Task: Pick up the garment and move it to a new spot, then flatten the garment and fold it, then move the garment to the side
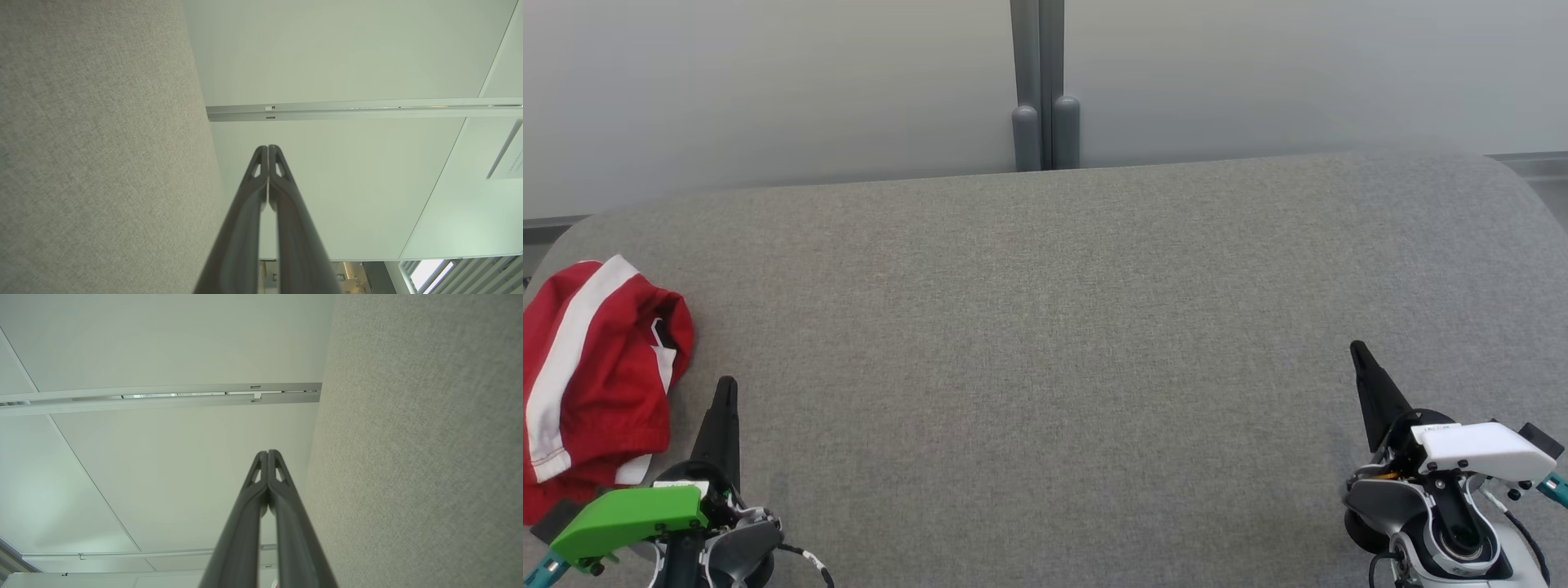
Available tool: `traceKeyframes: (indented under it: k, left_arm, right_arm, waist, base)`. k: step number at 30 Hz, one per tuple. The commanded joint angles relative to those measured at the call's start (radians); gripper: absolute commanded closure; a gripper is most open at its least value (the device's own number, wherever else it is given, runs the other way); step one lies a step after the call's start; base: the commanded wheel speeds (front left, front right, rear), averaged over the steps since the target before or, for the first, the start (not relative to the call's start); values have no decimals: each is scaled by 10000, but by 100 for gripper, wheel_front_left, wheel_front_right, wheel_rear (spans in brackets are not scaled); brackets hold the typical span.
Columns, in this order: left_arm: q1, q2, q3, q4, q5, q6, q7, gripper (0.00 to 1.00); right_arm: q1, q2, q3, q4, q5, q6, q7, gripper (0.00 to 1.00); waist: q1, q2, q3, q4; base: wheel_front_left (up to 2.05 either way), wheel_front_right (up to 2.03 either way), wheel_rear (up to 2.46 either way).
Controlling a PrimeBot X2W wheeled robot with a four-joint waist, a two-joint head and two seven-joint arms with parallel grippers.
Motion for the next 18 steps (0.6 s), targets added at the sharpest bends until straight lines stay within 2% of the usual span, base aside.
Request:
traceKeyframes:
  k: [1,18]
  left_arm:
    - [-125,67,13,-33,3,-69,23,100]
    - [-125,67,13,-34,3,-68,23,100]
  right_arm:
    - [134,-42,-13,-32,77,4,20,100]
    - [133,-42,-13,-32,77,4,20,100]
  waist:
    - [0,0,0,0]
    - [0,0,0,0]
  base:
    - [0,0,0]
    - [0,0,0]
